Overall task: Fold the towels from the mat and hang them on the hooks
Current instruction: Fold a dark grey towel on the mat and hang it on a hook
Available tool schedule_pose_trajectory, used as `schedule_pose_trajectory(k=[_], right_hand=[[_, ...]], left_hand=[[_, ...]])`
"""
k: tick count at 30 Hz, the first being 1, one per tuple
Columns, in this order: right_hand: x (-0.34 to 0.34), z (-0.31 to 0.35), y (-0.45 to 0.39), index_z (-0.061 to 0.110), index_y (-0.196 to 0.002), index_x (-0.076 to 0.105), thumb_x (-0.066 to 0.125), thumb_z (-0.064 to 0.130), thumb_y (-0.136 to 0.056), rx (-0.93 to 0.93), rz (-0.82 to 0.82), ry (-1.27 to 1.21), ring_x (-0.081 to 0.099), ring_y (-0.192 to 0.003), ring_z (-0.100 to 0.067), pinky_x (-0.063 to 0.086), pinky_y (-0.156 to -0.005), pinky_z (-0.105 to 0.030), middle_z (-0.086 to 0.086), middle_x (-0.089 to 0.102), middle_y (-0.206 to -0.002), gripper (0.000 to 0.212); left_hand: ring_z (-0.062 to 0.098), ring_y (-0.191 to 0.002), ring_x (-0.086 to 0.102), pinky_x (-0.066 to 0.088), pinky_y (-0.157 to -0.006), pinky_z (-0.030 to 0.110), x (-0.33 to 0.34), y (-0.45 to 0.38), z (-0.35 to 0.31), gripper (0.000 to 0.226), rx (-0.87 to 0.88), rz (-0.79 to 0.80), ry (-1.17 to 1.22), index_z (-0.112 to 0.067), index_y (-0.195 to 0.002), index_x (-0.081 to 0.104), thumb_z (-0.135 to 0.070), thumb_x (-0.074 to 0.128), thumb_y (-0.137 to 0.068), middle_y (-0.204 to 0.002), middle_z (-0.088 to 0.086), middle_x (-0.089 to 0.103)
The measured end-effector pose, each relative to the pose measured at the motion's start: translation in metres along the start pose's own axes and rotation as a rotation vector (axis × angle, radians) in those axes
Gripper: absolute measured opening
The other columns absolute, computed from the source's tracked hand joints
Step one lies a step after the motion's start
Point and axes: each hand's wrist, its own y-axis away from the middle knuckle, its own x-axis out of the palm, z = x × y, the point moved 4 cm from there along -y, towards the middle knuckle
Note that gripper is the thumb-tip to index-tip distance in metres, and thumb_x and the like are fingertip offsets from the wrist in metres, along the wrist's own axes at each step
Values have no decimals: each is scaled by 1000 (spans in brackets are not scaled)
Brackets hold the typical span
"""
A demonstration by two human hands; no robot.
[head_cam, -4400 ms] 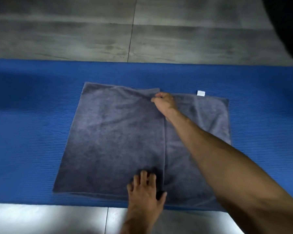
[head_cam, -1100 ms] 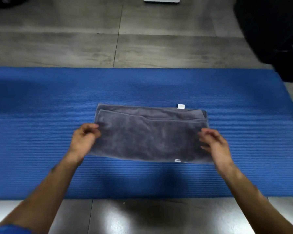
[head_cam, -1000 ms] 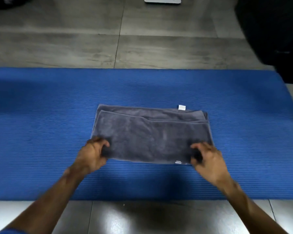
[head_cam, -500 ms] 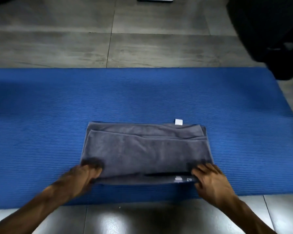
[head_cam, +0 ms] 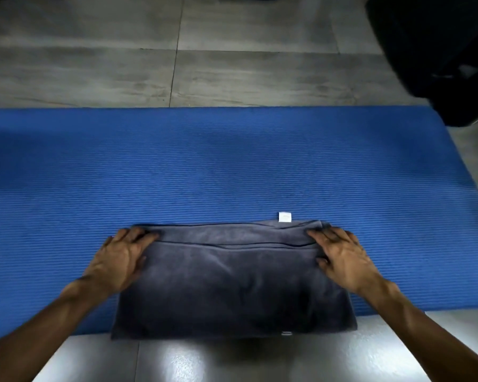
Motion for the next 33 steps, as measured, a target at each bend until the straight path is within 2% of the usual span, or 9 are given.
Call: schedule_pose_trajectory(k=[4, 8, 12, 15, 19, 23, 26, 30, 33], right_hand=[[-10, -9, -8, 31, -111, 65, 73, 39, -74, 54, 149, -126, 56, -109, -23, 39, -91, -40, 5, 65, -115, 39], [-16, -28, -5, 37, -81, 61, 72, 36, -79, 84, 282, -566, 60, -76, -2, 45, -72, -25, 16, 66, -78, 11], [-30, -39, -5, 23, -84, 71, 75, 7, -83, 132, 521, -903, 61, -72, -2, 47, -70, -16, 8, 71, -79, 17], [-44, -38, -22, 11, -88, 71, 71, 4, -85, 171, 459, -1054, 64, -76, -8, 49, -71, -20, -3, 73, -82, 7], [-34, -37, -51, 23, -79, 68, 70, 8, -87, 234, 261, -913, 59, -74, -13, 46, -69, -27, 4, 65, -72, 17], [-28, -16, -52, 17, -107, 63, 67, 18, -85, 346, -46, -364, 58, -97, -32, 47, -84, -43, -5, 62, -104, 22], [-32, 30, -33, 15, -114, 62, 53, 24, -82, 206, -242, -79, 56, -96, -35, 46, -82, -46, -9, 60, -112, 35], [-2, 76, -12, 21, -121, 64, 55, 36, -88, 83, -93, -59, 63, -106, -30, 52, -87, -47, -4, 61, -129, 38], [11, 85, -8, 22, -144, 45, 54, 38, -94, 166, 96, -109, 41, -136, -31, 36, -108, -50, -3, 35, -155, 54]], left_hand=[[35, -80, 63, 53, -70, 45, 2, -8, 21, 35, -49, -38, 187, -20, -100, 71, -39, 67, -70, -93, 7, 70], [4, -64, 55, 47, -65, 30, -9, -2, 32, 26, -51, -75, 543, -28, -72, 64, -52, 55, -76, -67, -16, 60], [-5, -55, 52, 38, -55, 8, -21, 11, 38, 19, -214, 6, 862, -14, -68, 70, 2, 75, -77, -60, -8, 63], [-5, -54, 52, 38, -56, 5, -25, 12, 48, 13, -320, -4, 953, 0, -76, 70, 12, 68, -79, -63, 2, 62], [-5, -57, 54, 40, -59, 3, -17, -5, 54, 13, -462, -52, 1038, -2, -77, 68, 9, 66, -83, -68, 2, 64], [-10, -57, 58, 43, -63, 0, 3, -17, 49, 21, -666, -146, 1077, -2, -81, 57, 18, 63, -79, -65, -11, 67], [26, -93, 64, 52, -83, 28, 27, -2, 48, 51, -709, -209, 922, -10, -115, 53, -18, 80, -73, -101, 14, 62], [32, -102, 60, 49, -91, 50, 59, 41, 26, 64, -721, -178, 878, -26, -115, 49, -57, 68, -63, -109, 11, 63], [35, -105, 58, 48, -91, 48, 57, 56, 8, 82, -822, -123, 877, -15, -113, 57, -69, 59, -51, -106, 15, 65]])
